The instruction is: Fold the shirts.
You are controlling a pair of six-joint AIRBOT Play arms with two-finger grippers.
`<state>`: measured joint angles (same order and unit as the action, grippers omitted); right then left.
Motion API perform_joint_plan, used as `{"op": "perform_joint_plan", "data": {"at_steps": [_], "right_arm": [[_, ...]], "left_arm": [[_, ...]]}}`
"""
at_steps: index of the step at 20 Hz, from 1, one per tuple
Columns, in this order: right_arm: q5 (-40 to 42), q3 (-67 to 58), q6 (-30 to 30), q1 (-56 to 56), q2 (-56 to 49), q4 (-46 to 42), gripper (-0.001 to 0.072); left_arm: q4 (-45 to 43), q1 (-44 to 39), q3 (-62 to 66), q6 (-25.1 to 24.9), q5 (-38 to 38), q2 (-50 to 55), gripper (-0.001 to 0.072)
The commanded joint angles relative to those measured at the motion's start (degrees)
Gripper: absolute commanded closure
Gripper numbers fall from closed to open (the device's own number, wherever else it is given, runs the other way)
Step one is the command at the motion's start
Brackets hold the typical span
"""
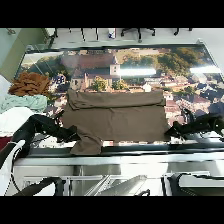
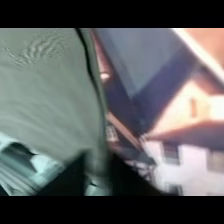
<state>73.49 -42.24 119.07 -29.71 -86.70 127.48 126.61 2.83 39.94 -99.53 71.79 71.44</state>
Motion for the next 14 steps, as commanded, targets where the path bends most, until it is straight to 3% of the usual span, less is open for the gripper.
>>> {"op": "perform_joint_plan", "data": {"at_steps": [1, 4, 7, 9, 12, 14], "right_arm": [[-0.20, 0.09, 2.12, 4.66, 0.59, 2.80, 0.0680], [-1.42, 0.09, 0.76, 4.87, 4.83, 1.46, 0.0687], [-3.10, 0.11, -8.48, 3.02, 10.54, -9.90, 0.0687], [-3.13, 0.11, -13.84, 1.51, 13.68, -16.33, 0.0687], [-3.80, 0.11, -13.64, 0.90, 15.82, -14.45, 0.0687], [-5.22, 0.11, -10.86, 1.51, 15.61, -8.31, 0.0687]], "left_arm": [[0.37, 1.16, 0.85, 1.29, 4.33, -4.66, 0.0685], [-0.72, 1.75, 0.42, 3.28, 8.83, -11.26, 0.0685], [-12.39, 0.11, 0.31, 10.71, 12.35, -18.29, 0.0685], [-16.83, -1.64, 0.31, 12.90, 13.86, -21.84, 0.0685], [-17.42, -3.85, 0.33, 12.96, 11.85, -23.08, 0.0685], [-17.40, -5.40, 0.46, 12.96, 8.13, -20.06, 0.0685]]}}
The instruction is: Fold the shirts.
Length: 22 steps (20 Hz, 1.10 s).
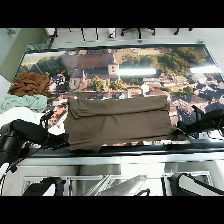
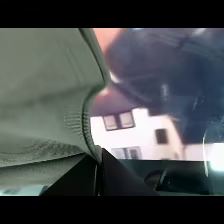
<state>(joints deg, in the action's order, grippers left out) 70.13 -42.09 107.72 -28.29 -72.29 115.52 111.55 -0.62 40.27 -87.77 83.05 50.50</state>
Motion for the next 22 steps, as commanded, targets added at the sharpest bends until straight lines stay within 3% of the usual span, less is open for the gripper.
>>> {"op": "perform_joint_plan", "data": {"at_steps": [1, 3, 7, 12, 17, 22], "right_arm": [[-3.50, -0.13, 1.84, 0.42, 1.22, 7.23, 0.0687], [-6.93, -2.03, 4.87, 1.49, 1.18, 13.27, 0.0687], [-14.43, -9.84, 4.79, 7.72, -1.44, 13.79, 0.0687], [-19.08, -21.29, 4.83, 12.81, -12.33, 13.75, 0.0686], [-20.15, -26.88, 5.07, 13.05, -20.96, 13.16, 0.0685], [-23.26, -27.50, 8.11, 13.03, -22.18, 13.09, 0.0673]], "left_arm": [[-2.34, -2.71, 1.03, 1.20, -5.14, 3.58, 0.0685], [-2.43, -3.91, 6.69, 0.90, -8.00, 10.10, 0.0685], [-2.56, -3.85, 26.16, 0.63, -11.58, 24.04, 0.0685], [-2.36, -2.75, 48.68, 0.66, -11.34, 40.41, 0.0686], [-2.43, -3.69, 60.46, 0.63, -10.84, 53.51, 0.0685], [-1.99, -3.74, 66.71, 0.92, -5.95, 62.16, 0.0685]]}}
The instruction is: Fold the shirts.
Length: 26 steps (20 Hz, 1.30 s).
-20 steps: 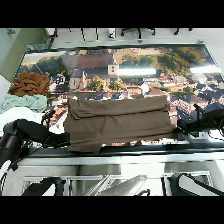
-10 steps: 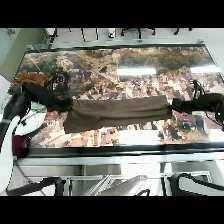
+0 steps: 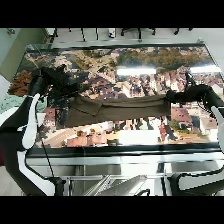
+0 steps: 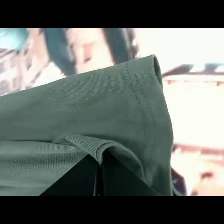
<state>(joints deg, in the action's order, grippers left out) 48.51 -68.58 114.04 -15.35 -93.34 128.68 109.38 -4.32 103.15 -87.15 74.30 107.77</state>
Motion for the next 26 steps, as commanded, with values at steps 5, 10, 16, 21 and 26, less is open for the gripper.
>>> {"op": "perform_joint_plan", "data": {"at_steps": [5, 10, 16, 21, 26], "right_arm": [[3.85, -6.86, 0.90, -0.70, -1.51, -7.52, 0.0173], [18.51, -14.40, -3.04, -3.52, -9.66, -5.38, 0.0116], [20.50, -16.92, -4.50, -4.87, -16.31, -3.43, 0.0118], [24.11, -16.92, 0.15, -4.48, -18.05, 4.48, 0.0371], [25.29, -18.16, 2.34, -4.04, -17.84, 5.29, 0.0687]], "left_arm": [[0.33, -0.57, 9.75, 1.31, 4.28, 6.99, 0.0060], [0.35, -0.74, 15.26, 1.36, 4.26, 6.25, -0.0002], [3.82, 0.26, 11.98, 1.33, 4.92, 1.18, -0.0001], [14.95, -1.20, 11.98, 1.05, 4.83, -0.48, 0.0522], [14.69, -9.64, 11.93, -1.49, 0.85, -0.02, 0.0686]]}}
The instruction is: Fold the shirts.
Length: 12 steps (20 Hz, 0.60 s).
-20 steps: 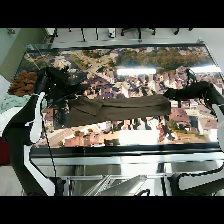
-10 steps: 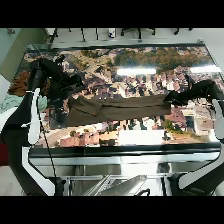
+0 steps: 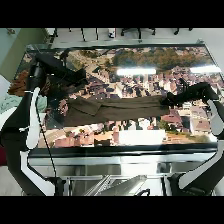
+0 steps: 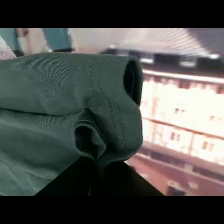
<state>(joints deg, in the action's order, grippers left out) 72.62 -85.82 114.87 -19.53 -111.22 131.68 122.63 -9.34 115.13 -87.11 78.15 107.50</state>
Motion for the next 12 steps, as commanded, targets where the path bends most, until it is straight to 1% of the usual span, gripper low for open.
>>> {"op": "perform_joint_plan", "data": {"at_steps": [1, 4, 7, 9, 12], "right_arm": [[1.57, -1.46, 1.51, 0.07, 0.66, 2.56, 0.0687], [4.20, -3.56, 1.49, -0.15, 5.49, 2.51, 0.0688], [8.50, -6.23, 1.31, -0.98, 12.83, 2.47, 0.0688], [11.78, -8.22, 1.29, -2.10, 17.44, 2.51, 0.0688], [16.11, -9.35, 1.31, -3.56, 22.84, 2.51, 0.0688]], "left_arm": [[1.42, -7.56, -0.02, -1.55, -4.87, 0.87, 0.0686], [1.40, -16.98, -0.02, -1.53, -9.66, 6.47, 0.0685], [1.64, -25.09, 0.02, -0.68, -17.18, 13.66, 0.0686], [1.68, -28.65, 0.02, 0.37, -20.63, 17.03, 0.0685], [1.70, -31.85, 0.02, 2.19, -23.23, 19.56, 0.0686]]}}
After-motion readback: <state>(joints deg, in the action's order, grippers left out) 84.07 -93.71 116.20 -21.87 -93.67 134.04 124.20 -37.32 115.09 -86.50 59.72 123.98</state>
